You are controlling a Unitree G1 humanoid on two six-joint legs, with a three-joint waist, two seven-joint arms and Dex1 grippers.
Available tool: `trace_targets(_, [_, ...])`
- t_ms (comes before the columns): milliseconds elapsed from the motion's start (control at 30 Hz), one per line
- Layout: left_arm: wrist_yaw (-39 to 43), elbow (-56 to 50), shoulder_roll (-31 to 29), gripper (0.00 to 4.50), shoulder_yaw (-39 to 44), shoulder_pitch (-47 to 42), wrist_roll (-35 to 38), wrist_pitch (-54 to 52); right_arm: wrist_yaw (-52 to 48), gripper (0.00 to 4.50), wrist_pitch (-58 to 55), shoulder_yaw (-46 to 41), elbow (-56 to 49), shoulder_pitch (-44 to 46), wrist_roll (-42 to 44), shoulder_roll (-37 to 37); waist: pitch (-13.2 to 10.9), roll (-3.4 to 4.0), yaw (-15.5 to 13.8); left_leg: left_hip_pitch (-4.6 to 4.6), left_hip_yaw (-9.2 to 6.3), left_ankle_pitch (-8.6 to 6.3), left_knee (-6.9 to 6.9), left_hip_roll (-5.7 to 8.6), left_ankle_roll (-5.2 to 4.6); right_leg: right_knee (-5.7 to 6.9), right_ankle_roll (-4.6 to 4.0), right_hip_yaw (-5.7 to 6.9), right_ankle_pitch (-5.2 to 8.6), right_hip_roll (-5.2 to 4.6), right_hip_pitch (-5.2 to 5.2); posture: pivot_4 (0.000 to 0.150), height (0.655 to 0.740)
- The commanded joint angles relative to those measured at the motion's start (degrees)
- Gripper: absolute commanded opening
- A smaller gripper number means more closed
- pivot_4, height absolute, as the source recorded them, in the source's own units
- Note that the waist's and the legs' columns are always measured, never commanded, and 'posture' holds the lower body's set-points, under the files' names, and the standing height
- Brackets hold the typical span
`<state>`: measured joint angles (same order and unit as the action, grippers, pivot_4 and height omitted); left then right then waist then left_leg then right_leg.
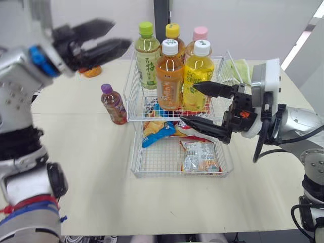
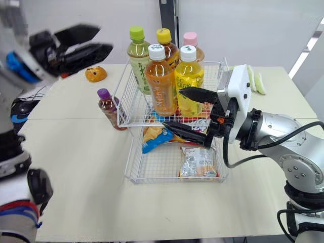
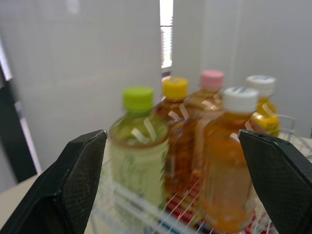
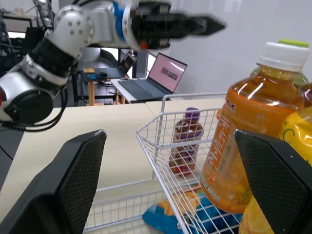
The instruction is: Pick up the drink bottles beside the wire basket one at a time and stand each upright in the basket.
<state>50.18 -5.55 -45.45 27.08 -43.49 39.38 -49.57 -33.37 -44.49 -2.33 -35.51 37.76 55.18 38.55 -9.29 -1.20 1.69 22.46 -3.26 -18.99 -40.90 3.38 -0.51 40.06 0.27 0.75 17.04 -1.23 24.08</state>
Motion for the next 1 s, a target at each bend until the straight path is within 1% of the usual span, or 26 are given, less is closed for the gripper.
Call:
trace_targets(33, [-4.78, -8.67, -0.77, 4.49, 11.03, 10.85, 0.13, 0.99, -3.01, 4.5, 2.62, 0.79, 1.83, 2.76, -1.07, -1.51, 0.01, -0.03, -0.04, 0.02, 0.0, 0.0, -0.02, 0.0, 0.0, 0.01, 0.0, 0.01, 0.0, 0.0, 0.0, 0.15, 0.74])
trace_targets(100, [-6.02, -13.17, 1.97, 4.49, 16.48, 22.75, -1.53, 3.62, -4.31, 4.5, 3.37, 1.75, 3.3, 4.07, -1.63, -3.05, 0.05, 0.05, -0.01, 0.0, 0.03, 0.0, 0.03, 0.01, 0.0, -0.08, 0.0, -0.05, 0.0, -0.01, -0.01, 0.15, 0.74])
trace_targets(200, [-7.09, -19.48, 8.23, 4.49, 20.23, 37.57, -1.95, 7.7, -6.52, 4.5, 4.19, 3.08, 4.71, 5.11, -2.77, -4.58, 0.07, 0.02, -0.08, -0.07, 0.02, -0.01, 0.08, 0.03, 0.0, -0.11, 0.0, -0.08, 0.0, -0.01, -0.04, 0.15, 0.74])
trace_targets(233, [-8.13, -21.21, 10.62, 4.49, 21.02, 41.0, -1.61, 8.66, -7.17, 4.5, 4.56, 3.5, 5.08, 5.33, -3.41, -4.88, 0.13, -0.07, -0.29, -0.08, 0.02, -0.01, 0.05, 0.02, 0.0, -0.07, 0.0, -0.08, 0.0, -0.01, -0.06, 0.15, 0.74])
trace_targets(300, [-10.3, -24.52, 15.18, 4.49, 21.4, 46.84, -1.39, 11.25, -8.18, 4.5, 5.31, 4.05, 5.86, 5.9, -4.66, -5.38, 0.13, -0.08, -1.16, -0.08, -0.01, -0.01, 0.02, 0.0, 0.0, -0.1, -0.01, -0.04, -0.01, -0.01, -0.11, 0.15, 0.74])
trace_targets(367, [-12.15, -26.57, 18.64, 4.49, 21.08, 50.68, -1.21, 13.66, -8.71, 4.5, 5.72, 4.21, 6.33, 6.09, -5.59, -5.8, 0.15, -0.1, -2.05, -0.15, -0.03, -0.01, -0.02, -0.01, 0.0, -0.11, 0.04, -0.02, -0.07, -0.01, -0.23, 0.15, 0.74])
trace_targets(467, [-13.9, -27.85, 21.19, 4.49, 19.47, 53.75, -0.71, 16.09, -9.21, 4.5, 6.07, 4.38, 6.48, 5.97, -6.91, -5.87, 0.13, -0.08, -2.77, -0.76, -0.03, -0.04, 0.05, 0.0, -0.05, -0.2, 0.03, -0.03, -0.08, -0.01, -0.82, 0.15, 0.74])
trace_targets(567, [-15.52, -27.01, 21.03, 4.49, 17.05, 53.55, -1.76, 18.14, -9.09, 4.5, 5.87, 4.0, 6.49, 5.59, -7.44, -5.93, 0.14, -0.08, -3.01, -0.84, -0.03, -0.15, 0.07, 0.0, -0.25, -0.17, 0.04, -0.03, -0.1, -0.01, -0.86, 0.15, 0.74])
trace_targets(633, [-16.96, -25.1, 19.36, 4.49, 14.57, 51.22, -3.26, 18.67, -8.84, 4.5, 5.65, 3.58, 6.33, 5.25, -7.58, -5.65, 0.14, -0.08, -3.02, -0.86, -0.03, -0.15, 0.08, 0.0, -0.25, -0.15, 0.03, -0.03, -0.11, -0.01, -0.86, 0.15, 0.74])
trace_targets(733, [-19.52, -21.28, 16.65, 4.49, 9.23, 44.16, -4.97, 18.04, -8.11, 4.5, 5.33, 2.99, 5.74, 4.92, -7.96, -5.05, 0.14, -0.07, -3.12, -0.86, -0.04, -0.04, 0.08, 0.01, -0.05, -0.12, 0.03, -0.02, -0.11, -0.01, -0.86, 0.15, 0.74])
trace_targets(800, [-20.42, -18.21, 16.19, 4.49, 5.67, 38.58, -5.39, 18.61, -7.21, 4.5, 4.93, 2.59, 5.27, 4.86, -7.87, -4.92, 0.14, -0.06, -3.01, -0.84, -0.05, -0.04, 0.08, 0.01, -0.05, -0.13, 0.03, -0.01, -0.11, 0.0, -0.85, 0.15, 0.74])
trace_targets(900, [-22.43, -11.01, 15.98, 4.49, -0.62, 29.27, -9.26, 20.27, -6.17, 4.5, 4.09, 2.08, 4.06, 4.41, -7.64, -4.31, 0.14, -0.07, -2.93, -0.82, -0.04, -0.04, 0.08, 0.03, -0.05, -0.17, 0.04, -0.02, -0.12, 0.0, -0.84, 0.15, 0.74])
trace_targets(1000, [-25.37, -1.61, 16.45, 4.49, -5.1, 20.78, -14.93, 24.74, -4.96, 4.5, 3.23, 1.26, 2.96, 3.75, -7.35, -3.77, 0.14, -0.07, -2.92, -0.73, -0.04, -0.03, 0.09, 0.02, -0.03, -0.19, 0.04, -0.01, -0.12, 0.02, -0.74, 0.15, 0.74])
